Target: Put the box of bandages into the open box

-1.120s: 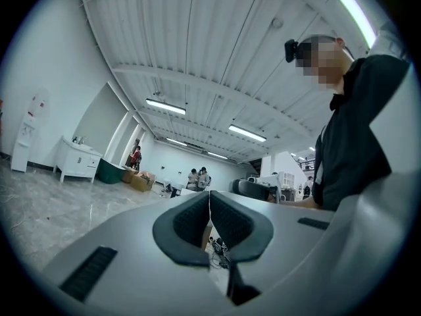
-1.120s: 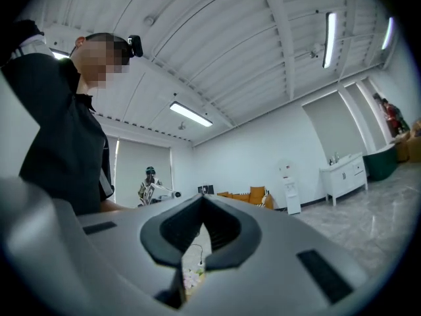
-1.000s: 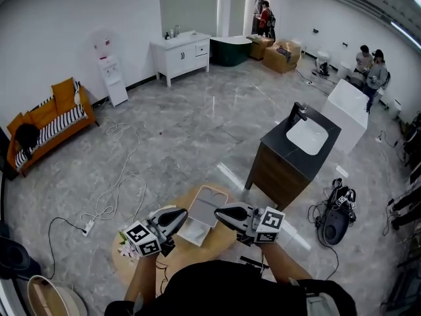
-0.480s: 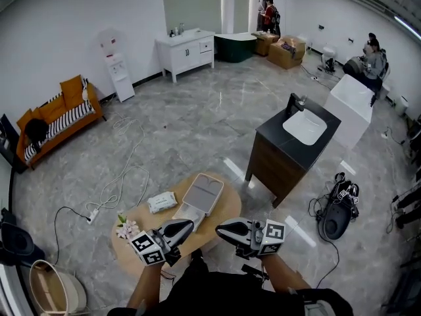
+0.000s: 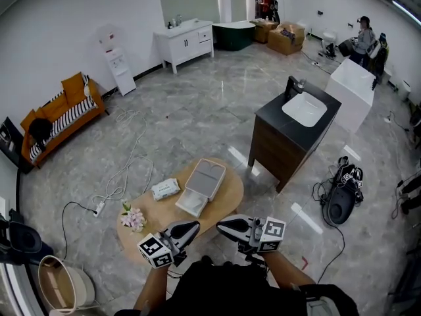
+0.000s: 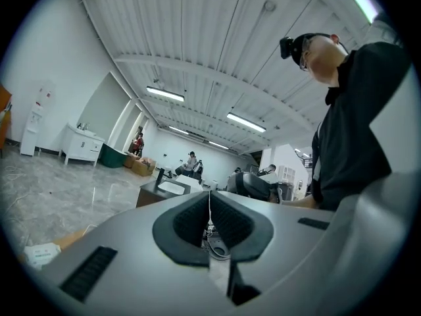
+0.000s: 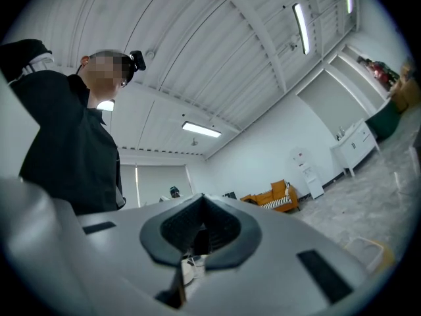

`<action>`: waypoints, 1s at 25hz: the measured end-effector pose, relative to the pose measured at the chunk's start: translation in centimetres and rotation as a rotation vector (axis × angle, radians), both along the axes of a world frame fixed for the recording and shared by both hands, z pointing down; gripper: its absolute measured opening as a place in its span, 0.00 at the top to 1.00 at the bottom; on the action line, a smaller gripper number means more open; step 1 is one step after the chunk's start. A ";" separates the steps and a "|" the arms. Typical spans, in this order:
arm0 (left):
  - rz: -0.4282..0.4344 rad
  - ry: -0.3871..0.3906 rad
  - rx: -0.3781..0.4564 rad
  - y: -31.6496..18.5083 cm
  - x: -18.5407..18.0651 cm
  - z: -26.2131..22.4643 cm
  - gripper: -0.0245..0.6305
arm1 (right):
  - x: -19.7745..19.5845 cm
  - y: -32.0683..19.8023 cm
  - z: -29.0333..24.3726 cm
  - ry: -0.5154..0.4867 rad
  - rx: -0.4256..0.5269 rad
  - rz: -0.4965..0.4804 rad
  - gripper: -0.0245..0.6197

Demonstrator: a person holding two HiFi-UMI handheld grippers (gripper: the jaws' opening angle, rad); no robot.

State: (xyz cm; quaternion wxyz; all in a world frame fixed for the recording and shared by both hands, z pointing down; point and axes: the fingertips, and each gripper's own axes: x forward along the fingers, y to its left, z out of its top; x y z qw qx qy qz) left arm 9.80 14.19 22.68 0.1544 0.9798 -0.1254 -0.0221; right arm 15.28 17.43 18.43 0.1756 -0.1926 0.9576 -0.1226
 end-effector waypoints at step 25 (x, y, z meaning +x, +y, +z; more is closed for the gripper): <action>-0.010 0.028 0.005 0.5 0.1 0.1 0.93 | 1.9 0.1 -0.6 0.093 0.024 0.188 0.95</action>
